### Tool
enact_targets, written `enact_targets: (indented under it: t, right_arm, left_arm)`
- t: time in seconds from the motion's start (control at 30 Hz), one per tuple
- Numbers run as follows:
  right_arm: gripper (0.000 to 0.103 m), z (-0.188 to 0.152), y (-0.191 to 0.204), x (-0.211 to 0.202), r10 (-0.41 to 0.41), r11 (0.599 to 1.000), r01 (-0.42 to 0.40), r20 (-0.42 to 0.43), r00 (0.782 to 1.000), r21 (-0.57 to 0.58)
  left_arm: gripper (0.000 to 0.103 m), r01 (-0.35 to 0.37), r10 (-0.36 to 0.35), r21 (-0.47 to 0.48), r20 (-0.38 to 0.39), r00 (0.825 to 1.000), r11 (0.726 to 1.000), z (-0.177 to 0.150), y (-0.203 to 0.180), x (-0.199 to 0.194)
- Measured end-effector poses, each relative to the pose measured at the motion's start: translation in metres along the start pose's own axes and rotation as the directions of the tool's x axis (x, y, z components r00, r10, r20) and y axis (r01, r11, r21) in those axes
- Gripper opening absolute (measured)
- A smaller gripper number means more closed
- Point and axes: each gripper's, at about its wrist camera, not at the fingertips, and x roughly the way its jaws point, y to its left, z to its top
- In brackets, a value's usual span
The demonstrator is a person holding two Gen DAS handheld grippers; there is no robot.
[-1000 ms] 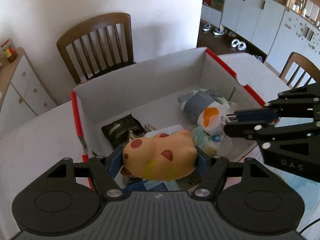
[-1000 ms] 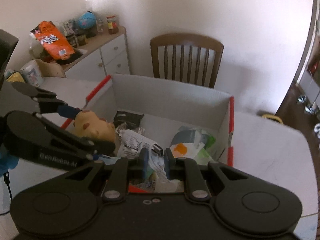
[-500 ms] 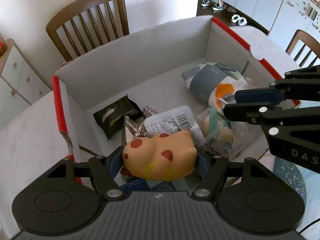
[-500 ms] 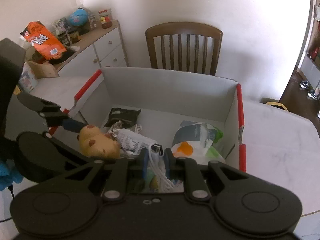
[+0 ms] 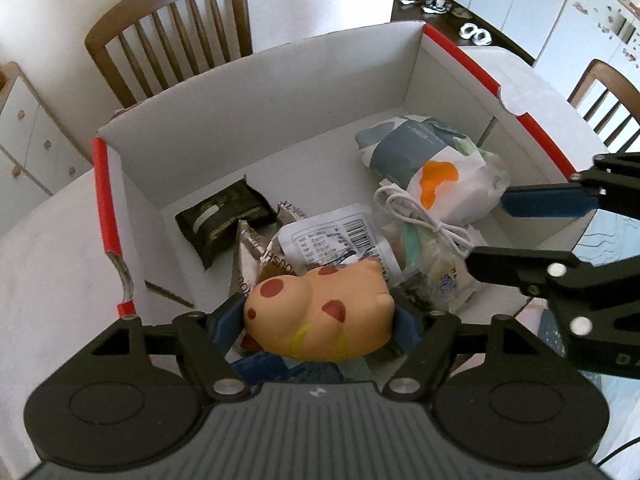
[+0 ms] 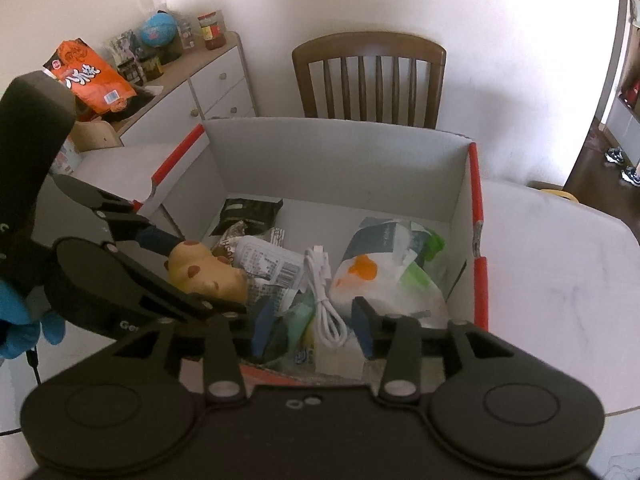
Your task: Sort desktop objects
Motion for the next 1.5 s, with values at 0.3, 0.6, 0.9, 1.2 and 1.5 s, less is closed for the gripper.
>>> enact_targets:
  t: [0.3, 0.6, 0.9, 1.2, 1.5]
  right_arm:
    - [0.051, -0.002, -0.002, -0.021, 0.0, 1.0, 0.0, 0.026, 1.0, 0.011]
    - [0.052, -0.004, 0.003, -0.048, -0.005, 1.0, 0.005, 0.057, 0.998, 0.0]
    - [0.055, -0.013, 0.012, -0.075, -0.005, 1.0, 0.007, 0.078, 0.997, -0.023]
    - [0.059, -0.026, 0.02, -0.096, -0.006, 0.998, 0.012, 0.101, 0.995, -0.055]
    - [0.066, -0.039, 0.032, -0.115, 0.023, 0.996, -0.01, 0.142, 0.99, -0.09]
  left_arm:
    - [0.084, -0.018, 0.02, -0.045, 0.055, 0.998, 0.999, -0.002, 0.008, -0.03]
    - [0.084, -0.014, 0.022, -0.066, 0.116, 0.993, 0.998, -0.013, 0.002, -0.07]
    - [0.084, -0.002, 0.02, -0.084, 0.206, 0.978, 0.996, -0.032, -0.009, -0.114]
    - [0.084, -0.025, 0.051, -0.096, 0.277, 0.959, 0.995, -0.058, -0.018, -0.144]
    - [0.088, -0.07, 0.103, -0.114, 0.323, 0.941, 0.991, -0.084, -0.031, -0.163]
